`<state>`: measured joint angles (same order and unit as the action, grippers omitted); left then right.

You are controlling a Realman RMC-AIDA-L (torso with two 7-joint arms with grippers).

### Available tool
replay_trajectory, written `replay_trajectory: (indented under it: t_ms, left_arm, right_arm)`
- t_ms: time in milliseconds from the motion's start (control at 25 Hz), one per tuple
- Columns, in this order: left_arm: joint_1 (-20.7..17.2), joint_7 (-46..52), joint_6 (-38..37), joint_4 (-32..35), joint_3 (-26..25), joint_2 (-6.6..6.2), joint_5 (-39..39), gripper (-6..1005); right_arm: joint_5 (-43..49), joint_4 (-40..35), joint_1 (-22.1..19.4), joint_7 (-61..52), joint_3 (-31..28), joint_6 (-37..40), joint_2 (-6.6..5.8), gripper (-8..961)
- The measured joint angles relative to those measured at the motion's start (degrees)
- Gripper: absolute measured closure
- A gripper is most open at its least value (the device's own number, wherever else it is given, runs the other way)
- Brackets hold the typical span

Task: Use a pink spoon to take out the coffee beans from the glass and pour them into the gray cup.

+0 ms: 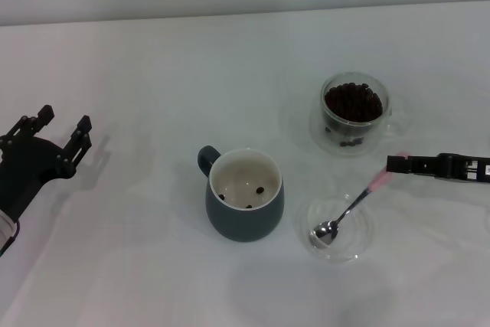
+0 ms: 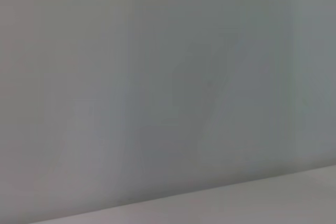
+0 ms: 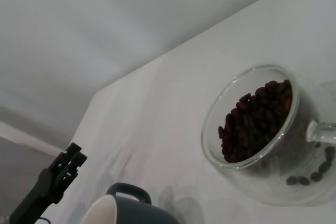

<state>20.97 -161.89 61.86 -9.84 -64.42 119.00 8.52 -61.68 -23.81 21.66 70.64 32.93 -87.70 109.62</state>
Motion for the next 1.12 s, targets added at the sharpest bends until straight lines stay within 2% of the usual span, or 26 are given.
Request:
replay_trajectory:
  t_ms: [320, 640, 920, 1120]
  left_arm:
    - [0.0, 0.0, -0.2, 0.1, -0.1, 0.0, 0.0, 389]
    - [0.0, 0.0, -0.2, 0.3, -0.6, 0.0, 0.1, 390]
    - [0.0, 0.0, -0.2, 0.5, -1.0, 0.0, 0.1, 390]
    - [0.1, 0.0, -0.2, 0.5, -1.5, 0.0, 0.1, 390]
  right_arm:
    - [-0.3, 0.0, 0.1, -0.6, 0.0, 0.9, 0.04, 664]
    - [-1.0, -0.7, -0.1, -0.3, -4.1, 1.9, -1.11, 640]
    - [-1.2, -3.1, -0.6, 3.9, -11.8, 2.1, -1.59, 639]
    - [-1.3, -3.5, -0.7, 12.6, -20.1, 3.3, -0.84, 639]
